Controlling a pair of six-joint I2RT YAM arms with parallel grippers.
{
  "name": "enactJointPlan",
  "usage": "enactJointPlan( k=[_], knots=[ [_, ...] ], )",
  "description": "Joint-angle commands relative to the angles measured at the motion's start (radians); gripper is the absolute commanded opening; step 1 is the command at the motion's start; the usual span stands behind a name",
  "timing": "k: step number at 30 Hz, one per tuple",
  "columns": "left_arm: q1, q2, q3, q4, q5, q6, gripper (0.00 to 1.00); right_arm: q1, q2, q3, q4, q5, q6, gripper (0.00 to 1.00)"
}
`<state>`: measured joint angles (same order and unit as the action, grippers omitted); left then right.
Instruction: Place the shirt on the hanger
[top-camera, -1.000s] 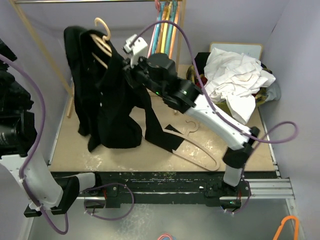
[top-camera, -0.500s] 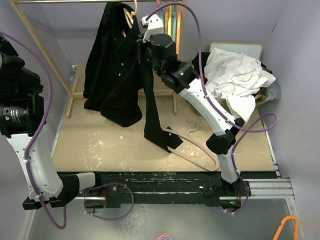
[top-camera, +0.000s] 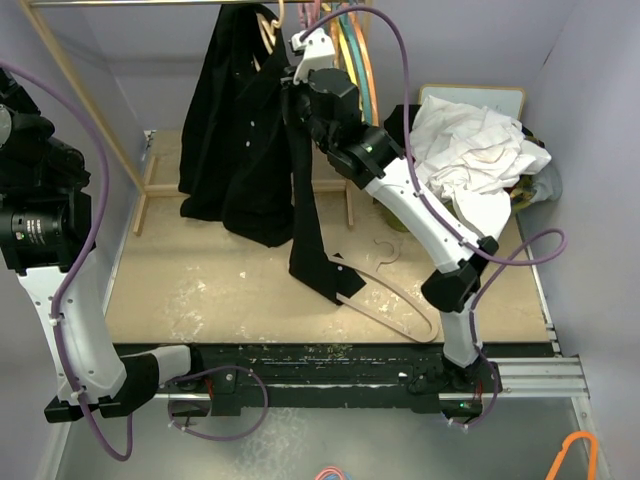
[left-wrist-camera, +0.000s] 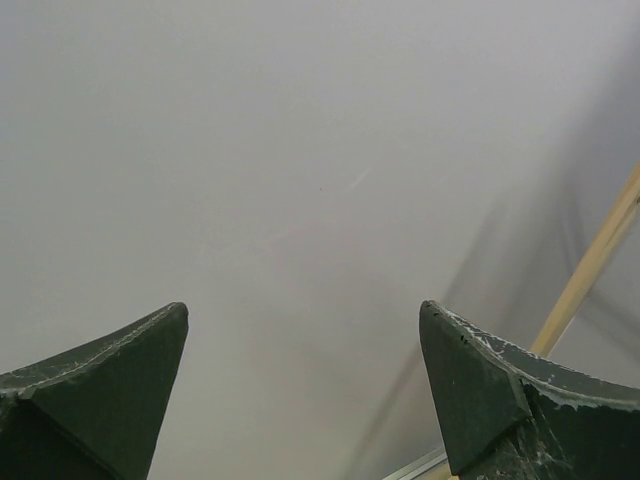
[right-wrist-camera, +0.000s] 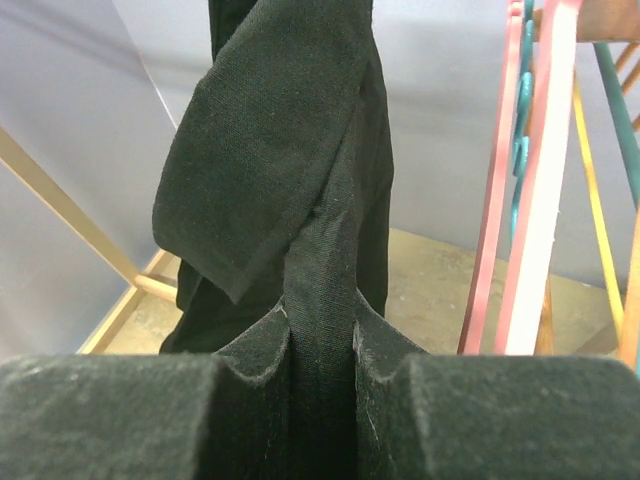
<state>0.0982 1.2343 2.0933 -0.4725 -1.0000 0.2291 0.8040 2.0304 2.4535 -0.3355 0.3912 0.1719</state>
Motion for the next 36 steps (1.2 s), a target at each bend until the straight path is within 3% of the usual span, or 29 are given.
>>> enactJointPlan(
  k=[1,27,36],
  knots=[
    [0.006,-0.018,-0.022,0.071,-0.003,0.034,0.99,-0.008,-0.161,-0.100,0.248,0.014,-0.017,0.00],
    [0.006,-0.024,-0.065,0.084,0.026,0.036,0.99,-0.068,-0.028,0.087,0.199,0.019,-0.045,0.00],
    [0.006,-0.025,-0.072,-0.109,0.244,-0.009,0.99,-0.068,-0.053,-0.003,0.179,-0.066,-0.001,0.00]
  ],
)
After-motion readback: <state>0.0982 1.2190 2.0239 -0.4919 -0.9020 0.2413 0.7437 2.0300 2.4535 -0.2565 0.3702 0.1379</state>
